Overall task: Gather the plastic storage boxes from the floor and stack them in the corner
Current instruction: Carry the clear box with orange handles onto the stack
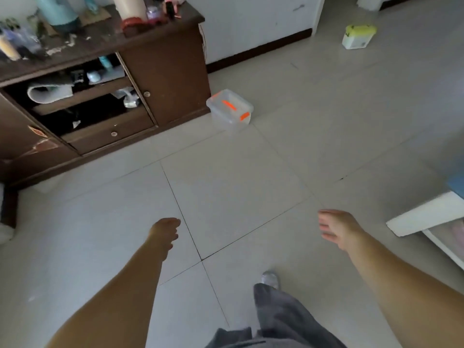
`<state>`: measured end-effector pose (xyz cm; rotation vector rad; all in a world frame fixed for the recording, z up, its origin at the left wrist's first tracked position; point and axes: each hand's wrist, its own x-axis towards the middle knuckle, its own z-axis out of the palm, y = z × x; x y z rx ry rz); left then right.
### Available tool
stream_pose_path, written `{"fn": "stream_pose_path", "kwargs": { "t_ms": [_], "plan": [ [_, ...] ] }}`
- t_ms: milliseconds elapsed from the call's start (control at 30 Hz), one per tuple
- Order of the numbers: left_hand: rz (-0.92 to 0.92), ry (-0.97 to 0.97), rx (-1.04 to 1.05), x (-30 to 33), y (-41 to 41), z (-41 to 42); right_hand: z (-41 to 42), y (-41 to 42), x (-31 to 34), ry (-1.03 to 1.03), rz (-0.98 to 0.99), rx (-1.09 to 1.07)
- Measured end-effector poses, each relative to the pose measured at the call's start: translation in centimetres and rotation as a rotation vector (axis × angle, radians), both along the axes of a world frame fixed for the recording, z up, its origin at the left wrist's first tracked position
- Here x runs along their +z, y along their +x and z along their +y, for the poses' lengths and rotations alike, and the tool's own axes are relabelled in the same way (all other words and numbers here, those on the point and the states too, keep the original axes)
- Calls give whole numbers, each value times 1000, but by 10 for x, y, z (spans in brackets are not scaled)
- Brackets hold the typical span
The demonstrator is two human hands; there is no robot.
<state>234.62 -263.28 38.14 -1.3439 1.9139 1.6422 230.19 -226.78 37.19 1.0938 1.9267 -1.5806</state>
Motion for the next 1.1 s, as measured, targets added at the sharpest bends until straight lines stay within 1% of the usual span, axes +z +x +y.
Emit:
{"fn": "stream_pose_path", "kwargs": {
  "t_ms": [167,233,300,333,367,433,467,600,700,767,833,867,933,1000,1033,1100],
  "plan": [
    [-13,-15,69,3,-110,-8,-11,-140,8,13,16,77],
    [-4,-26,84,2,-144,-13,-23,-182,8,2,17,122],
    [-15,-27,111,-8,-196,-25,-41,-242,-2,-14,4,165],
    [-25,-29,122,-11,-209,-29,-46,-259,-6,-19,0,173],
    [-29,-27,135,-20,-244,-39,-58,-299,-14,-13,1,193],
    [-36,-33,146,-28,-285,-49,-72,-340,-18,-10,-8,214],
    [-39,-25,145,-34,-320,-59,-81,-374,-25,-18,-14,214],
    [-70,-24,101,-36,-428,-80,-110,-472,-27,12,-102,231],
    [-74,-57,34,-34,-518,-94,-128,-547,-32,1,-110,242],
    [-59,-78,-23,-36,-564,-97,-138,-582,-35,-22,-108,240],
    [-60,-113,-97,-47,-628,-99,-148,-631,-46,-31,-143,224],
    [-62,-130,-111,-49,-649,-97,-151,-644,-49,-40,-149,218],
    [-80,-165,-144,-65,-719,-97,-159,-698,-66,-52,-179,210],
    [-81,-175,-175,-73,-767,-92,-163,-734,-76,-33,-204,233],
    [-99,-184,-194,-84,-804,-90,-164,-765,-86,-17,-235,252],
    [-115,-173,-234,-90,-844,-81,-164,-794,-98,1,-254,272]
  ]
}}
